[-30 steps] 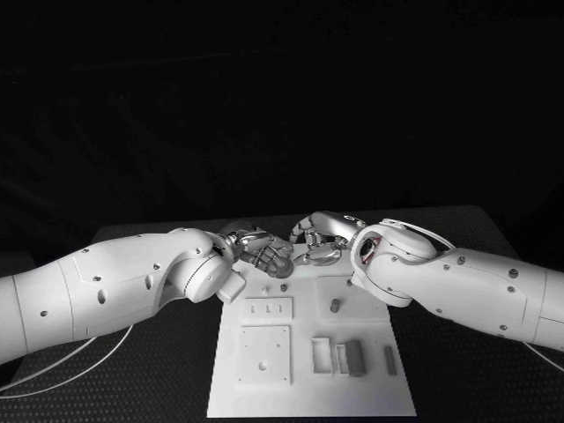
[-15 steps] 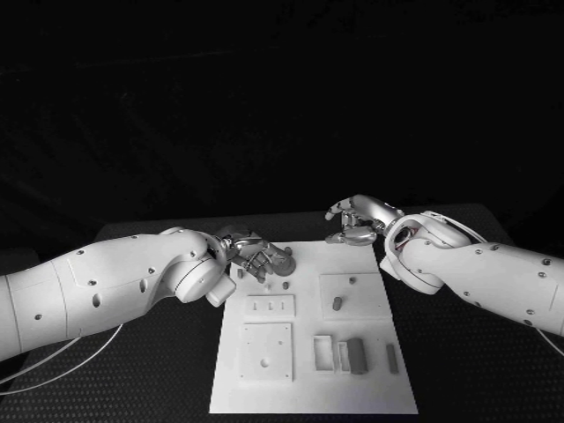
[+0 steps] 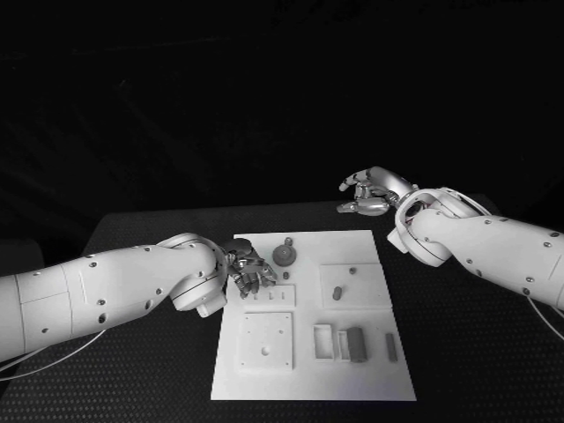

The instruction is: Assemble the parts on the task board

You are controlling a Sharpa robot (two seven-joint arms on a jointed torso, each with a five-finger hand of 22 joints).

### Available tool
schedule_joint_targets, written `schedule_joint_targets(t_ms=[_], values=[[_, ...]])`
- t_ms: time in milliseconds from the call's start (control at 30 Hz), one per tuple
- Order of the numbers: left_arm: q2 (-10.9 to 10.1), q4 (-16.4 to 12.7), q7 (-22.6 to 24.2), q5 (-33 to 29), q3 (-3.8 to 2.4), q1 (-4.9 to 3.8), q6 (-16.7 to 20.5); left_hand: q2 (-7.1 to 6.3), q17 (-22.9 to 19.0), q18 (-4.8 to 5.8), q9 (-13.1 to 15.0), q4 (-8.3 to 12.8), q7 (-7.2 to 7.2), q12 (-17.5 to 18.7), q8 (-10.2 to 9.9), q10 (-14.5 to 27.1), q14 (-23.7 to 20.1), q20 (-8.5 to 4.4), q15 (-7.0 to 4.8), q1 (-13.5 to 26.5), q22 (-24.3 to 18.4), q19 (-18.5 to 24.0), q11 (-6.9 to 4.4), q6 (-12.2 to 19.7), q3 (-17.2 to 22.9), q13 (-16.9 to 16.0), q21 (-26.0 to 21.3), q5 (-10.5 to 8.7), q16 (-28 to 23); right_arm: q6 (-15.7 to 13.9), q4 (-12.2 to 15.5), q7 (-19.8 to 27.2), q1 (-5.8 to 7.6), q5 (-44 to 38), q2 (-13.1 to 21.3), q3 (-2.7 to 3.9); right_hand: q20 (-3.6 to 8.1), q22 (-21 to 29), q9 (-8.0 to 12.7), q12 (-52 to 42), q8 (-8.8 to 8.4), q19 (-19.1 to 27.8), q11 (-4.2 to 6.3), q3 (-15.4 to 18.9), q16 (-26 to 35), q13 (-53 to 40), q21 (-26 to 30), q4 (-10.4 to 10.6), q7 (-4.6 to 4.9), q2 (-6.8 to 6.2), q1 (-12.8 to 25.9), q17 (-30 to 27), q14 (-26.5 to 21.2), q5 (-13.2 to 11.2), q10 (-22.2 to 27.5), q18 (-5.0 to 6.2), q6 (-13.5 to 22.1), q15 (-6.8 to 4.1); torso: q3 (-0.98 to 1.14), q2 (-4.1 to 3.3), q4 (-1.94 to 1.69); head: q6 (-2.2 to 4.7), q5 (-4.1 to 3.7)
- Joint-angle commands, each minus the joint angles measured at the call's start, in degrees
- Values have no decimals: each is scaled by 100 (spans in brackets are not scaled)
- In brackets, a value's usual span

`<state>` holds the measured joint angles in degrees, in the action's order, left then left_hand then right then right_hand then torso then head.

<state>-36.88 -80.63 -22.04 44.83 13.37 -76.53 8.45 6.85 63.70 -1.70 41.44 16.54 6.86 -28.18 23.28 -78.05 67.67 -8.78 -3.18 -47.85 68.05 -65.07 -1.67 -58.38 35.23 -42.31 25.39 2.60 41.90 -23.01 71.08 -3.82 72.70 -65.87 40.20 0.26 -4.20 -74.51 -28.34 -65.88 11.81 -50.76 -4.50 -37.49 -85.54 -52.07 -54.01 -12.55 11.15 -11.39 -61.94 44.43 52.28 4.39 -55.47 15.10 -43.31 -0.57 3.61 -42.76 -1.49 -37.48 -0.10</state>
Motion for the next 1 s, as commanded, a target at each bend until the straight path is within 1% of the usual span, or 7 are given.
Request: schedule_joint_targets(t_ms=[33,167,333,533,733,867,1000], values=[[39,-4,-379,470,1,48,-250,55,82,-136,291,1,-409,-359,47,-59,126,-78,-102,40,173,-137,-172,-326,-1,-205,176,23,314,35,-34,124,11,184,-9,13,-49,-9,10,-22,12,6,-96,40,-15,9,5,6,64,36,-12,-8,-40,8,844,-10,-47,2,-13,-5,3,-74,-21],[80,24,-443,536,0,97,-278,155,206,-164,814,-21,-489,-1343,166,120,130,-244,-310,142,614,-304,-263,-246,39,-888,551,27,1075,65,-48,124,12,196,-20,19,-54,-10,14,-25,13,10,-97,50,-17,15,6,1,65,46,-12,-13,-43,8,847,-10,-44,2,-18,-11,4,-114,-33],[159,62,-551,766,0,163,-364,118,-11,-161,1272,-8,-540,-1911,196,216,174,-358,-464,193,802,-460,-329,-250,127,-1239,709,23,1510,74,-38,128,12,198,-17,22,-59,-11,17,-28,14,14,-97,60,-19,21,8,-2,66,55,-10,-17,-46,8,849,-10,-42,3,-25,-6,-3,-167,-41],[250,161,-619,915,-1,224,-195,108,-171,-151,1364,-4,-547,-2039,81,303,199,-407,-505,197,812,-527,-323,-283,166,-1350,772,32,1707,92,-26,133,12,198,-18,24,-61,-12,20,-30,15,15,-98,66,-21,26,9,-7,66,63,-12,-20,-48,9,850,-10,-40,3,-27,-4,-4,-190,-53],[270,192,-628,961,-2,231,-171,92,-282,-135,1379,-2,-539,-2059,-24,337,156,-423,-510,209,809,-511,-315,-303,179,-1369,778,29,1787,105,-22,138,12,211,-15,24,-69,-14,28,-39,21,24,-98,83,-27,41,13,-30,66,115,-25,-32,-55,9,855,-10,-39,3,-21,-4,1,-205,-60],[263,187,-646,1029,-2,231,-220,68,-424,-114,1252,5,-511,-2086,-261,384,91,-444,-519,190,810,-491,-284,-345,192,-1415,791,26,1898,127,-16,137,12,213,-11,24,-72,-15,30,-42,23,25,-98,90,-29,45,13,-31,67,123,-20,-35,-57,9,856,-10,-40,4,-14,-3,-3,-212,-72],[277,187,-659,1047,-2,232,-332,60,-528,-100,1169,8,-501,-2096,-393,399,55,-459,-528,167,809,-485,-280,-418,190,-1441,803,22,1983,137,-14,136,12,213,-6,24,-74,-16,32,-44,24,26,-99,96,-30,48,14,-33,67,125,-17,-37,-58,9,857,-10,-39,4,-20,-1,-5,-227,-69]])
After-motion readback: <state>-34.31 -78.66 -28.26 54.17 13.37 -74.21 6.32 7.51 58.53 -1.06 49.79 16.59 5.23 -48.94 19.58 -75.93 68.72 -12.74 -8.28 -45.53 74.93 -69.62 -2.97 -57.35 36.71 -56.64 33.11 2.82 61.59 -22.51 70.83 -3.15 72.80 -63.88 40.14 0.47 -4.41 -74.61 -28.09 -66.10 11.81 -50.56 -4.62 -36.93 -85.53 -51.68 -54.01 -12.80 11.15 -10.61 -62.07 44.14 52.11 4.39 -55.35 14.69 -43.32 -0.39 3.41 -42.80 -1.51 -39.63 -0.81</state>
